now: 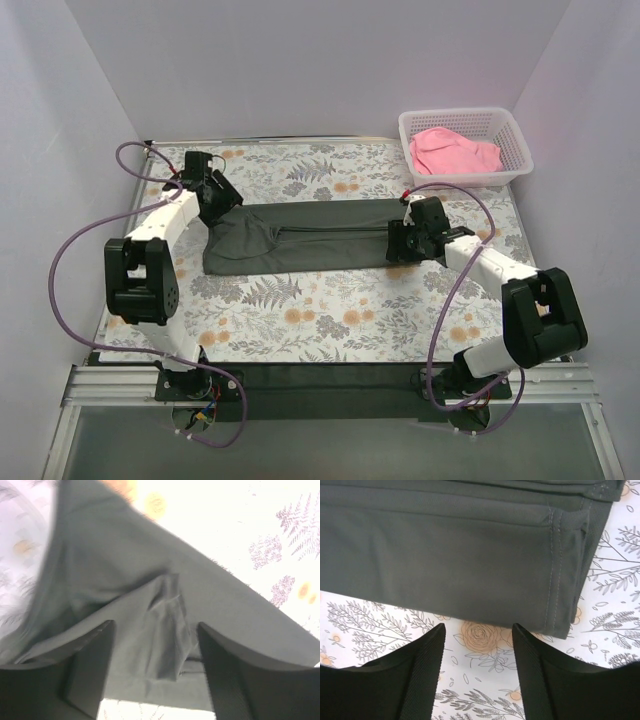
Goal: Fold and stack the t-shirts
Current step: Fold the tshirt
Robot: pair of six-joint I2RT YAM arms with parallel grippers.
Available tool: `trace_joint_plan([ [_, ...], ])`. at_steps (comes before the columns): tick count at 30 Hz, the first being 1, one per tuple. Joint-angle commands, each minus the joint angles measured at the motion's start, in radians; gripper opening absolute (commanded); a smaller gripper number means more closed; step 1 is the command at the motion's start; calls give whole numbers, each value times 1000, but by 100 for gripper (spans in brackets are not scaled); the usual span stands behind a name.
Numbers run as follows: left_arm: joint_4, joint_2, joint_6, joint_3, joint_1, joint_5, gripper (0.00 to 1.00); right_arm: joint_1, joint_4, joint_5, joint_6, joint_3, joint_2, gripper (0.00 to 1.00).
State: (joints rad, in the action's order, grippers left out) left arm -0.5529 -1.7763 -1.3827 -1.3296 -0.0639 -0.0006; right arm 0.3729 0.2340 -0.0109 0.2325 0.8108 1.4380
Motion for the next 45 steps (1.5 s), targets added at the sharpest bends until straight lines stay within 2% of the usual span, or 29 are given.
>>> trace_joint_plan([
  [1,-61,158,-10,79,6,-113,59,-22,-36,-75,31,45,27,52],
  [3,-59,201,-19,168,6,-124,51,-43,-56,-93,54,39,47,51],
  [6,-53,250,-24,281,7,-139,46,-74,-77,-127,71,19,73,49],
  [13,-33,256,-13,404,42,-206,40,-146,-107,-146,108,-24,142,45],
  [20,-41,187,10,394,62,-323,39,-224,-107,-149,131,-94,180,43],
  [22,-45,172,7,389,94,-337,39,-255,-105,-149,139,-125,164,43],
  [28,-42,153,2,368,99,-343,39,-276,-59,-100,156,-173,78,43],
  [30,-39,163,13,354,99,-337,39,-276,-53,-90,156,-180,40,43],
  [33,-28,204,33,331,85,-303,45,-273,-56,-93,146,-177,-37,44],
  [38,-50,277,22,290,7,-266,56,-212,-88,-167,108,-72,-108,49],
  [45,-61,310,-3,247,-102,-213,57,-29,-217,-306,73,92,-18,50],
])
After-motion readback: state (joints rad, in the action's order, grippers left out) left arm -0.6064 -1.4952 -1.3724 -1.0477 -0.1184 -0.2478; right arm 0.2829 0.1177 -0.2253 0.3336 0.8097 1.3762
